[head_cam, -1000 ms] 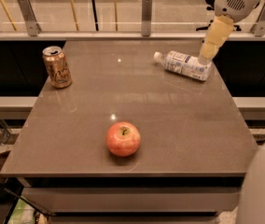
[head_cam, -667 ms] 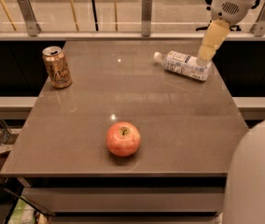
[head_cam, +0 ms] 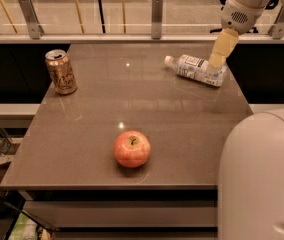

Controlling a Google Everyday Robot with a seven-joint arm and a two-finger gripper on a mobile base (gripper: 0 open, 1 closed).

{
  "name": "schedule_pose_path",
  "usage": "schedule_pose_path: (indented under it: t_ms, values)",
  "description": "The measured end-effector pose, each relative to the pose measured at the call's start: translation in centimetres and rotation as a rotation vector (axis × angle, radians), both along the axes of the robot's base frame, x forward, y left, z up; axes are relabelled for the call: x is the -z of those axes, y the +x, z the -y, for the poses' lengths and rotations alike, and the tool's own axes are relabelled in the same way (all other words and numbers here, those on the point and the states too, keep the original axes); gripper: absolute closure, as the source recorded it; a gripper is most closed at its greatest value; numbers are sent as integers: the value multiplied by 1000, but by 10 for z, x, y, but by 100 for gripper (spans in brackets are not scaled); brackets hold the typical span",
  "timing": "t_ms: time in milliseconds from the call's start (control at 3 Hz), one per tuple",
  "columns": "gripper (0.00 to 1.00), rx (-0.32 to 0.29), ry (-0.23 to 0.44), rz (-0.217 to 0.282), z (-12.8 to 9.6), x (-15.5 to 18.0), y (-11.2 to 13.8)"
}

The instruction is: Move blue plastic bottle near orange can

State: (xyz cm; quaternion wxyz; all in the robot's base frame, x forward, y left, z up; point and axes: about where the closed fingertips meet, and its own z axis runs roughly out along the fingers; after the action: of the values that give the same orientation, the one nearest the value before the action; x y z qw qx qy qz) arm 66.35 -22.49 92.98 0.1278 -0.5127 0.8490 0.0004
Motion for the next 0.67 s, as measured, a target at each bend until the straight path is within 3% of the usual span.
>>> schedule_pose_path:
  t_ms: [667]
  values:
    - [0,-2,20,3,-8,25,38]
